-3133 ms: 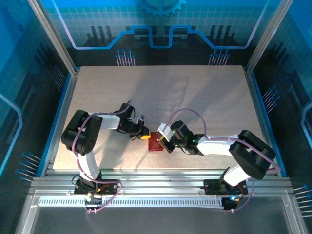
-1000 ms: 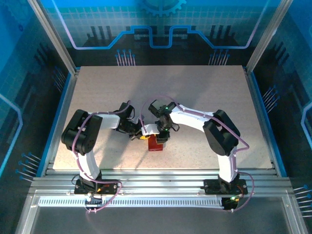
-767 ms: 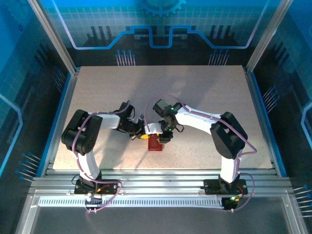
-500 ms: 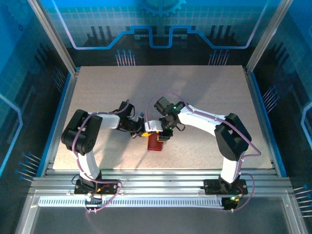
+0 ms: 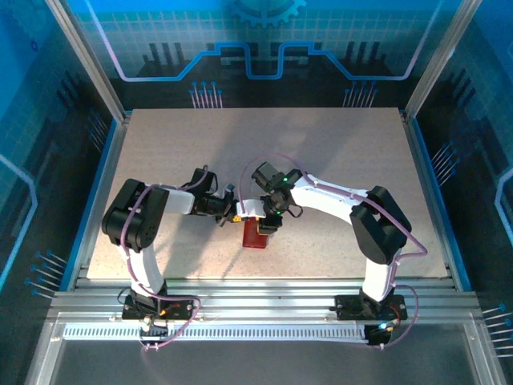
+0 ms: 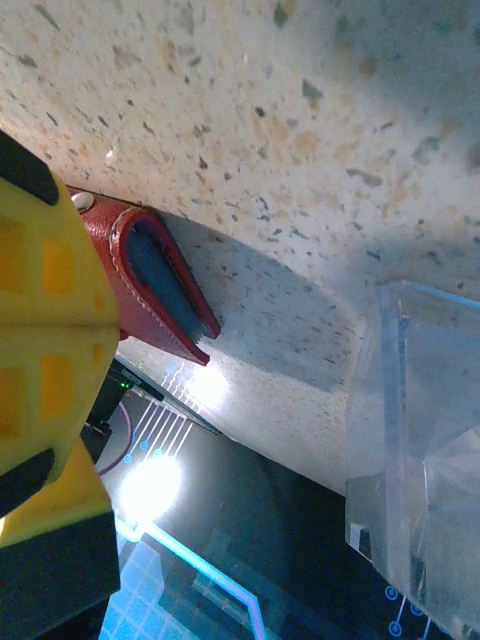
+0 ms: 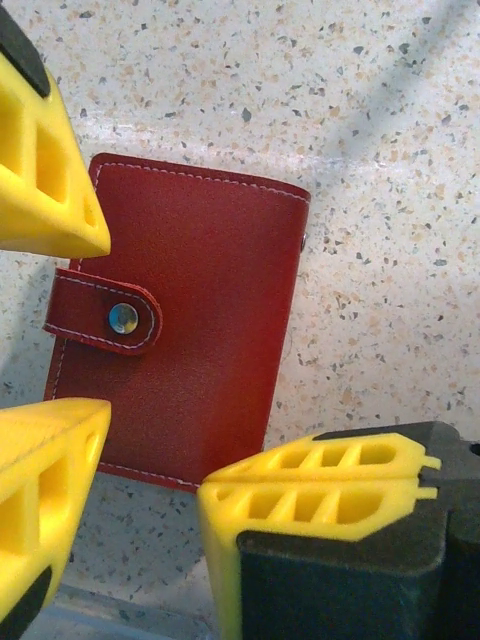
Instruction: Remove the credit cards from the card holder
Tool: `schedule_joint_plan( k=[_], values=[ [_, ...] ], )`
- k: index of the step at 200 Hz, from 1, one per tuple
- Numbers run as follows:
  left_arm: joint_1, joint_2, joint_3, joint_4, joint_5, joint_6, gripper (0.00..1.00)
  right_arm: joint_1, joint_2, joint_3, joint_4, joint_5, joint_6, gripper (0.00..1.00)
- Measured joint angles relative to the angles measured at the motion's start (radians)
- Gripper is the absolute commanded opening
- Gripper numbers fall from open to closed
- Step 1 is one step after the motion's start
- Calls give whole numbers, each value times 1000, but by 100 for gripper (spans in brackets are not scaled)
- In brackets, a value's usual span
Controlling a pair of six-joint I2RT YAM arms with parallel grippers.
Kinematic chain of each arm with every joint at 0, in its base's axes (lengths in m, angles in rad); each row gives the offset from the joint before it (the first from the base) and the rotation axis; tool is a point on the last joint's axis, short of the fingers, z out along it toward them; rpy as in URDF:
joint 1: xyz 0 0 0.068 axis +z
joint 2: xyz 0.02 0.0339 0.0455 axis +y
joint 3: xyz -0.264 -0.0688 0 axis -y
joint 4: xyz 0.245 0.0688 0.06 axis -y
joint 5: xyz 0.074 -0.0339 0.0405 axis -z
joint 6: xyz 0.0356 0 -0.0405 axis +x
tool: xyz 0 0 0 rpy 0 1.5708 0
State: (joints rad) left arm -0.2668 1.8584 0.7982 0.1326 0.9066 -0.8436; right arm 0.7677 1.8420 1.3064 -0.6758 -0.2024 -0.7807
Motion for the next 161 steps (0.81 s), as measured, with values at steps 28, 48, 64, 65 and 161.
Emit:
schedule_joint_plan(
  k=[28,48,64,65,161],
  values=[
    [-6,16,0,-1,0,4,0,9,0,-23,9,1,19,42],
    [-10,32,3,-23,0,17,0,19,0,-27,14,8,31,42],
    [-11,34,14,-47,-3,37,0,25,0,-27,23,12,41,42],
    [-11,34,14,-49,-3,39,0,26,0,-27,23,12,42,42],
    [-12,35,32,-101,-20,91,0,36,119,69,-69,72,-3,46]
  ],
)
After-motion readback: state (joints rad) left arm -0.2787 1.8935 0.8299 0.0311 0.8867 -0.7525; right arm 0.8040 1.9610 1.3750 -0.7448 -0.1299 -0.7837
